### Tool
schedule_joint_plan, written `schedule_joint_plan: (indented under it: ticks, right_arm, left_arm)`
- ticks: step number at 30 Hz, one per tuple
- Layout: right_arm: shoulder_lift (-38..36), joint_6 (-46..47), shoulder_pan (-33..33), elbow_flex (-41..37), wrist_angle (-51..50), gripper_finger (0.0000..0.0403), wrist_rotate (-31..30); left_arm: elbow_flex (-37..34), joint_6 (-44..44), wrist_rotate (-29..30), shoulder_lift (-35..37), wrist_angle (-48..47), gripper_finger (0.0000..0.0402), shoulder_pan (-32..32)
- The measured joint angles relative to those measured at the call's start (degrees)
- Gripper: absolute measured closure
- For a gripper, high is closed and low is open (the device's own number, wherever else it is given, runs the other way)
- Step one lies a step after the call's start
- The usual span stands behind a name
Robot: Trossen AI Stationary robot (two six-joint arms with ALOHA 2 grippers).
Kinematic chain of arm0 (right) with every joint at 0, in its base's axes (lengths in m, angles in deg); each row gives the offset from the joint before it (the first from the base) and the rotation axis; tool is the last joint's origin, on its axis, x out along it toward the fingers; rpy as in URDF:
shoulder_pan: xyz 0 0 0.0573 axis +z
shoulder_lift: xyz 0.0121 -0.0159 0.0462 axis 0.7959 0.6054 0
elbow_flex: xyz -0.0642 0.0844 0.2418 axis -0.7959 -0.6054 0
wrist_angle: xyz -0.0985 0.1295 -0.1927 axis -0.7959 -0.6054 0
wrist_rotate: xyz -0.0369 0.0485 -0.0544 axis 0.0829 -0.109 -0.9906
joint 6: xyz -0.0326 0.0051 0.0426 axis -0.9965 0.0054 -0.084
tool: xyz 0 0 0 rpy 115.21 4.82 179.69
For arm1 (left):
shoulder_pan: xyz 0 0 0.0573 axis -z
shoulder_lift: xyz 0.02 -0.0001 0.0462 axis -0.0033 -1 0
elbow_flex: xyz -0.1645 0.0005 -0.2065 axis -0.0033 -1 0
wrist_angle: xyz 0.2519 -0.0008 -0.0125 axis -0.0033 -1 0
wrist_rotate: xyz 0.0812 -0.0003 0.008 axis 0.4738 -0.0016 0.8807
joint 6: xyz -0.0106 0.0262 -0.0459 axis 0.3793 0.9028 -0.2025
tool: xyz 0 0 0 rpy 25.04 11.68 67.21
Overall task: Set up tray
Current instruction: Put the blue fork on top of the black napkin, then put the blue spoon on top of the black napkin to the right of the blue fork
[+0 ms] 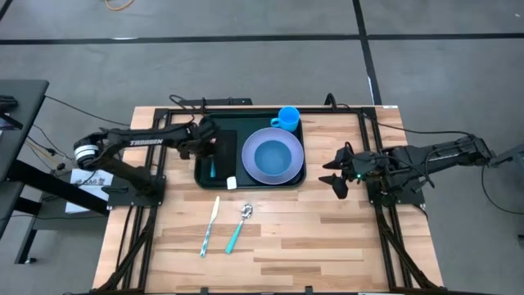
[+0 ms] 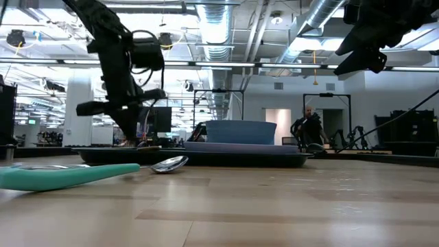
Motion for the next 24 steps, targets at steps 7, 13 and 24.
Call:
schedule_joint_plan:
  ticks: [7,13,24]
  right_arm:
    - [0.0,-0.7,-0.7,0.0,0.0,0.0147,0.2]
    - [0.0,-0.8,-0.6,0.0,0.0,0.0147,0.3]
    - [0.0,-0.8,-0.6,0.0,-0.1,0.0147,0.3]
  left_arm:
    - [0.0,3.2,-0.7,-6.0,1.7,0.0401,-0.8]
    - [0.0,3.4,-0.6,-6.7,3.3,0.0381,-0.8]
    - [0.2,3.4,-0.3,-6.4,2.9,0.0325,-0.8]
